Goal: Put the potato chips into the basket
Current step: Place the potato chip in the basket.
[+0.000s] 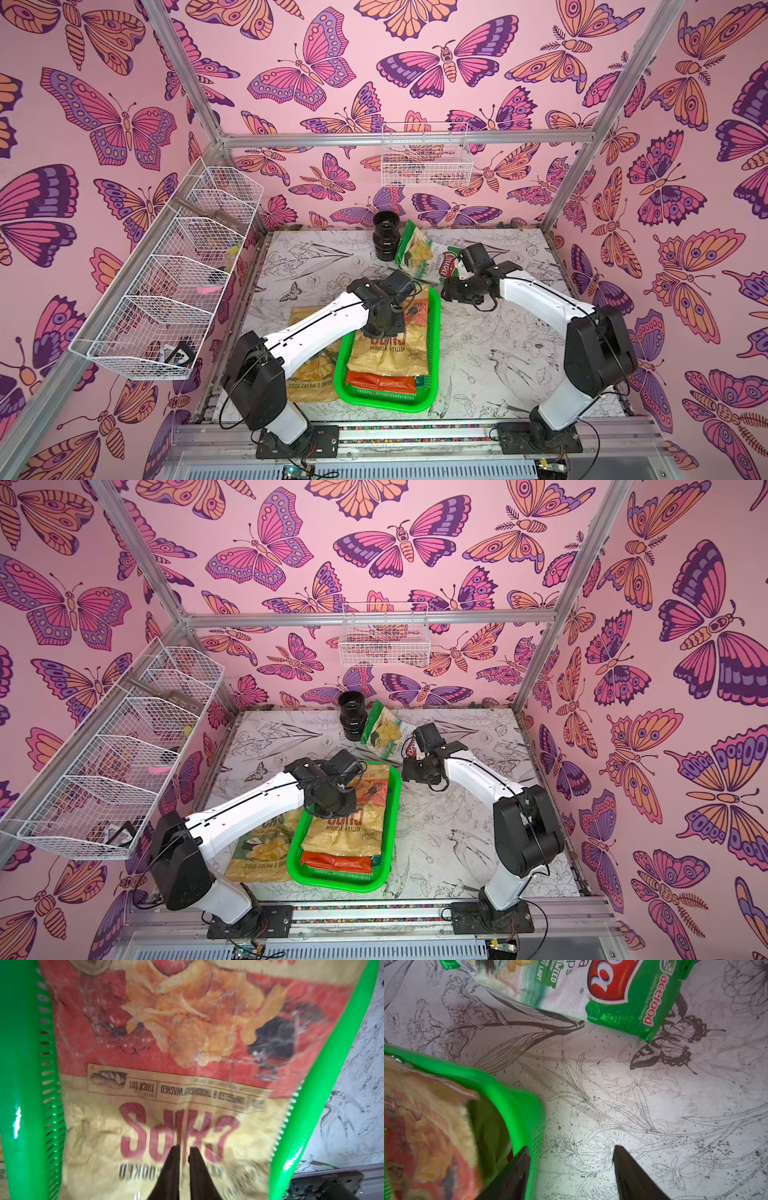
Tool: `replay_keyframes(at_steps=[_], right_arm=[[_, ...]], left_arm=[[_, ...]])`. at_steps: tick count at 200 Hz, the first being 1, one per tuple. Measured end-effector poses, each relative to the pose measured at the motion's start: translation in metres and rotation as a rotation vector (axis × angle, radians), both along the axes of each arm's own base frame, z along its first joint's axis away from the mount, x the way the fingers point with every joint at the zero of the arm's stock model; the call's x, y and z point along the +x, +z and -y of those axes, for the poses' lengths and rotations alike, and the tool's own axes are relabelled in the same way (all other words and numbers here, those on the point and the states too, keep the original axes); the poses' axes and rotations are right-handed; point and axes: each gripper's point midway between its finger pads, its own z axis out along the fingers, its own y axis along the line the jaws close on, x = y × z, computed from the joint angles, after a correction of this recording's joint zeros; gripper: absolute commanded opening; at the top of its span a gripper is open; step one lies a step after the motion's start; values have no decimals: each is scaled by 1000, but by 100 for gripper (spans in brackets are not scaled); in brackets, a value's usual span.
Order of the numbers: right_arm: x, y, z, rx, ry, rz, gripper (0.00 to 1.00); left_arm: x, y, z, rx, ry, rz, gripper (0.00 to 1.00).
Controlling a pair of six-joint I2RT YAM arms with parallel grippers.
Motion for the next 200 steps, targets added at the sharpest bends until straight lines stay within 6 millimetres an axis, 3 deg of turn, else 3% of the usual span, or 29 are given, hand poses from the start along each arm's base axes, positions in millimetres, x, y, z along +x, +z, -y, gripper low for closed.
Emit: replay_keyframes(at_steps=[25,92,112,152,172,200], right_arm=[[0,-1,0,-1,0,-3,67],[0,-4,-1,-2,2,-12,67],[0,-5,0,-2,1,-12,67],[2,-5,3,-2,-9,-12,67],[2,-5,4,-3,-10,-13,67],[2,-5,4,-4,-10,-13,67]], left_arm=[[-1,-1,2,-10,-3,-12,31],[2,-5,5,8,-24,-14,32],[17,-1,11,31,-57,26,32],[73,23,20,59,-66,173,33],[98,8,23,87,-77,180,33],[109,-46,25,157,-115,103,33]])
